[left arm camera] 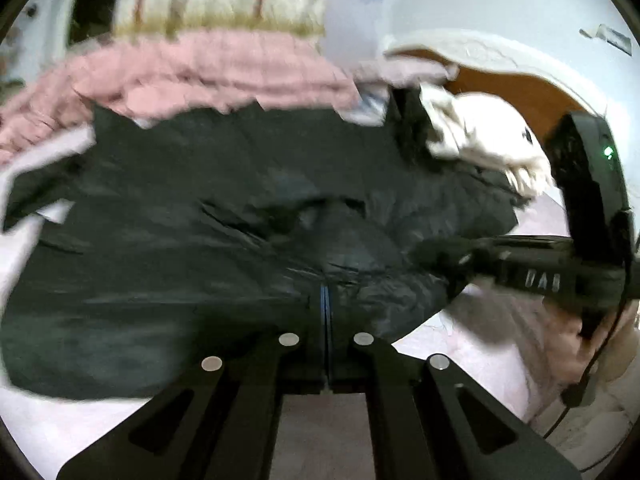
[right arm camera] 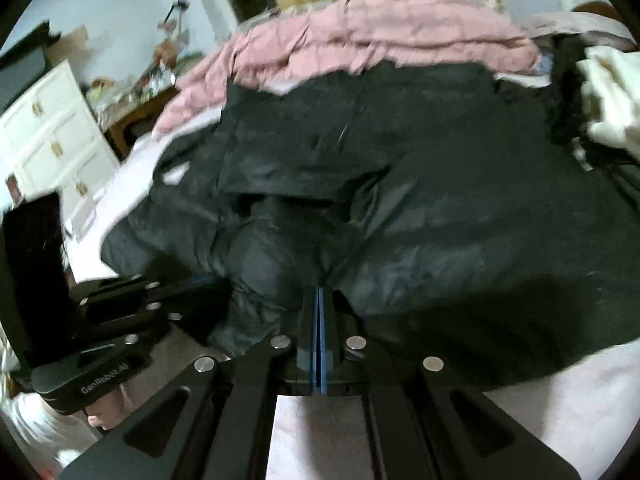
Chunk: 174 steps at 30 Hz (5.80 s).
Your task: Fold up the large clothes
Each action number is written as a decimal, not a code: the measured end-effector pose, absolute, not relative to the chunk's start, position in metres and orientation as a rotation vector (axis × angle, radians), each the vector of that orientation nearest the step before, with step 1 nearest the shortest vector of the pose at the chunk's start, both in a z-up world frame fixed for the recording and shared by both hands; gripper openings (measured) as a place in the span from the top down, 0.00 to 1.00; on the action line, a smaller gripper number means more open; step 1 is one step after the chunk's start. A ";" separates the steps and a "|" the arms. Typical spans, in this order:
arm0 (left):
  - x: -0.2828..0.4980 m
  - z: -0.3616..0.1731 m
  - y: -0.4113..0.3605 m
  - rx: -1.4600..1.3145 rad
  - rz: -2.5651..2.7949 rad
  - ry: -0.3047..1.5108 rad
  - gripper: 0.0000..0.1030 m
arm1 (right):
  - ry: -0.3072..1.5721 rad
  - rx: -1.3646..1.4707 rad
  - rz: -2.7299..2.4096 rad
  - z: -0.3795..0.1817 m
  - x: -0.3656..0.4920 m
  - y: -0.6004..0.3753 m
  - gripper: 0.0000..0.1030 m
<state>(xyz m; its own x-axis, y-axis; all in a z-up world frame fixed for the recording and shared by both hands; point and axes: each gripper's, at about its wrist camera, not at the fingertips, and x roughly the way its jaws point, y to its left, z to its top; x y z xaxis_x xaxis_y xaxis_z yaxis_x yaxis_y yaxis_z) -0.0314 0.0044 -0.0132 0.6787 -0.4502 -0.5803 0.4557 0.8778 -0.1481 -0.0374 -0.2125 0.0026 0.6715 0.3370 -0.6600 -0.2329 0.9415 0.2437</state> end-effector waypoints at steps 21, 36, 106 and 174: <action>-0.039 -0.045 0.138 -0.742 -0.214 0.759 0.21 | 0.781 0.724 0.053 -0.026 -0.052 -0.360 0.30; -0.092 0.017 0.152 -0.686 -0.204 0.697 0.92 | 0.689 0.723 0.062 0.019 -0.129 -0.352 0.95; 0.123 0.004 -0.038 0.037 -0.201 0.624 0.58 | 0.658 0.230 0.261 0.024 0.090 -0.247 0.42; 0.097 -0.040 -0.008 0.038 -0.272 0.756 0.96 | 0.627 0.267 -0.037 0.037 0.056 -0.341 1.00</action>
<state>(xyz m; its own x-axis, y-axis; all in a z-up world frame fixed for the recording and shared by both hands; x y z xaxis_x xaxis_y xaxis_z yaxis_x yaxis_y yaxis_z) 0.0972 -0.0077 -0.0401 0.6946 -0.2298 -0.6817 0.2572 0.9643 -0.0630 0.0555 -0.3411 0.0373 0.8106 0.0464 -0.5838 0.1146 0.9650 0.2358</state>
